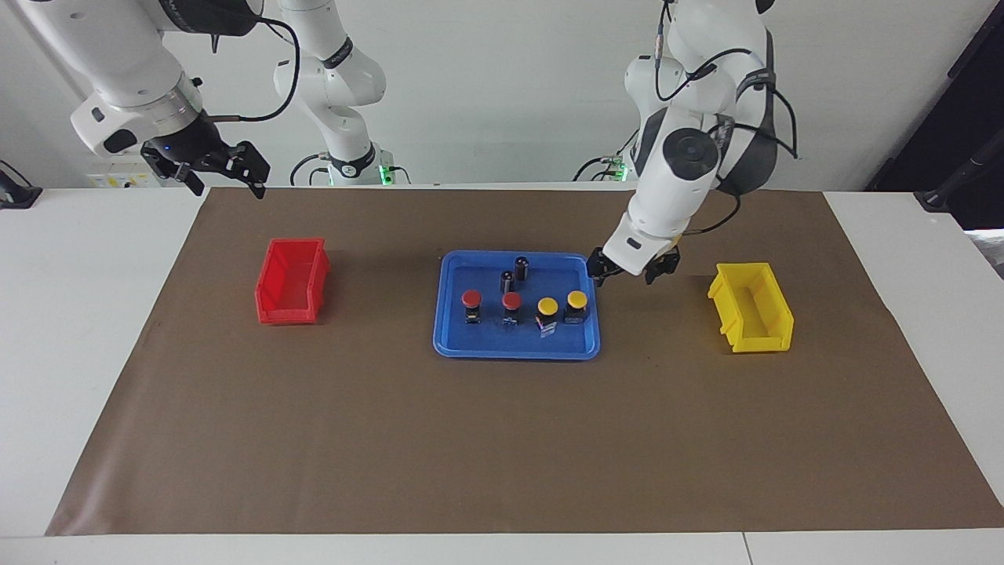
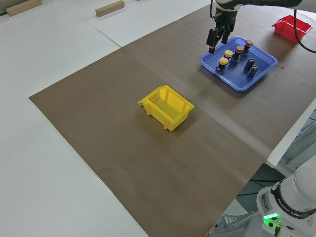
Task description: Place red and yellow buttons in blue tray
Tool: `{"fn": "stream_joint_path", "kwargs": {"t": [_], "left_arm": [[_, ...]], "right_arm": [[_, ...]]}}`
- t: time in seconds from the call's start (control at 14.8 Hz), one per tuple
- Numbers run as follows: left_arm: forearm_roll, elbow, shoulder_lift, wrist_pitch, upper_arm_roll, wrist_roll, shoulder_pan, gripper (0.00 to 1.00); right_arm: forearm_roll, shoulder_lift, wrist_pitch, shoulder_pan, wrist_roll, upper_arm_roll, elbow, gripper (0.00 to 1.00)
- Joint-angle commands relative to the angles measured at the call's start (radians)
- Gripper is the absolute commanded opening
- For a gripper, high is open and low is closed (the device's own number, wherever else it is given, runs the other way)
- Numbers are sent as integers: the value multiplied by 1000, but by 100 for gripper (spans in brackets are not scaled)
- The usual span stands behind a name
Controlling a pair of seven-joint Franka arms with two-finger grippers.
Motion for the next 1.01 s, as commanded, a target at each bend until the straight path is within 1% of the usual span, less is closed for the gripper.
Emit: {"fn": "stream_joint_path", "kwargs": {"t": [0.0,0.13,0.27,0.4,0.54,0.61,0.74,0.94], "left_arm": [[3,5,-101,-88,-4,137,91,100],[67,12,-147,-155,-2,206,147,100],[81,14,-179,-178,1,226,189,100],[81,46,-185,-211,2,288,215,100],[78,86,-184,-250,5,337,269,100],[76,89,-184,-255,10,363,276,100],[72,97,-184,-260,65,374,263,100],[69,132,-175,-272,71,374,258,100]], "right_arm": [[1,-17,3,-4,-22,1,-23,100],[1,-17,3,-4,-22,1,-21,100],[3,-17,3,-4,-22,1,-23,100],[1,-17,3,-4,-22,1,-23,100],[1,-17,3,-4,-22,1,-23,100],[3,-17,3,-4,-22,1,-23,100],[3,-17,3,-4,-22,1,-23,100],[3,-17,3,-4,-22,1,-21,100]]}}
